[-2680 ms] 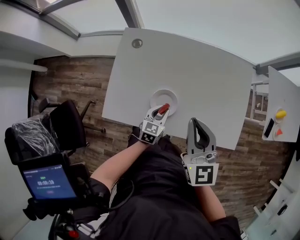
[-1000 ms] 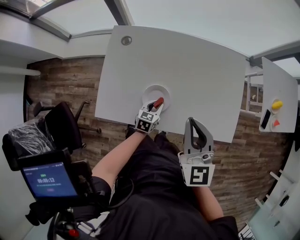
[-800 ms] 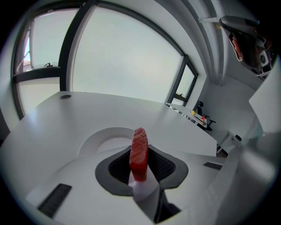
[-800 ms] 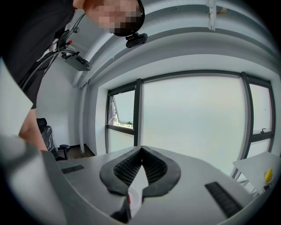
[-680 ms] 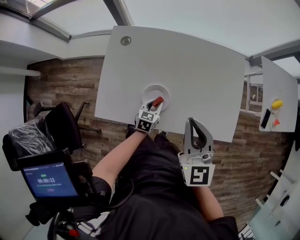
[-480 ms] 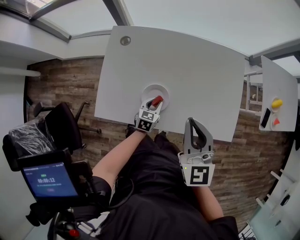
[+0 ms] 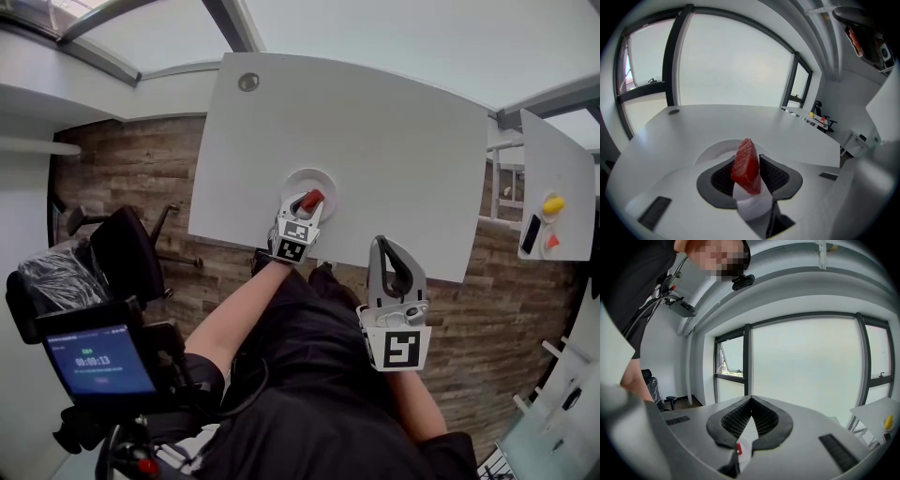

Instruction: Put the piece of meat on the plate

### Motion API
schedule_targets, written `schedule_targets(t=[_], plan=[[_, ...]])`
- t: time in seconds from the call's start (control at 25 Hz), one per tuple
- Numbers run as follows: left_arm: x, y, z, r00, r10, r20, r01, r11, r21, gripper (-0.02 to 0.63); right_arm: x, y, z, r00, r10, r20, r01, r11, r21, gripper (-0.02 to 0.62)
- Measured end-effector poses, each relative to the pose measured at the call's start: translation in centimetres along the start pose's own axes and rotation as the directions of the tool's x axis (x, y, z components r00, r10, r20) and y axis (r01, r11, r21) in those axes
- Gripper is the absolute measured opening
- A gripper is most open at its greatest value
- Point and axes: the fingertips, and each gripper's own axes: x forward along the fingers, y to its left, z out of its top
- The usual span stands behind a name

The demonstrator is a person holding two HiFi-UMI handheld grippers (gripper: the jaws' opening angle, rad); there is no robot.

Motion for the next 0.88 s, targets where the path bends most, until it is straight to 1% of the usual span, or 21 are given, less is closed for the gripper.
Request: schedule_targets(t=[0.08,0.2,0.32,0.48,0.6,0.68,0.88], plan=[[0.0,0.4,0.0,1.0,0.01,-0.002,-0.01,1.0,-0.004,0.141,0.1,0.1,0.1,1.0,0.009,0.005,-0.009,1.0,-0.01,0.003],[0.1,1.0,-0.2,1.0,0.018,-0.013,-0.018,1.0,-0.012,0.179,0.2,0.1,-0.1,1.0,0.009,0.003,-0.009,1.0,0.007,0.003],[0.2,1.3,-0.4,1.0,0.025,-0.012,-0.025,1.0,-0.008,0.194,0.2,0.1,0.0,1.0,0.007,0.013,-0.007,1.0,0.014,0.003],[0.3,1.5,-0.1,0.998,0.057,0.009,-0.057,0.998,0.007,0.217,0.0,0.1,0.2,1.0,0.008,0.013,-0.008,1.0,0.013,0.003],[0.3,1.7,0.1,0.998,0.063,0.013,-0.063,0.998,0.029,0.221,0.1,0.3,0.3,0.999,0.029,0.016,-0.029,0.999,-0.016,0.003],[0.4,1.7,0.2,0.998,0.065,0.011,-0.065,0.997,0.039,0.221,0.2,0.4,0.2,0.999,0.037,0.012,-0.036,0.999,-0.019,0.003],[0.5,2.0,0.0,0.998,0.062,0.009,-0.062,0.998,0.03,0.233,0.4,0.4,0.3,0.999,0.047,0.016,-0.046,0.999,-0.021,0.003]])
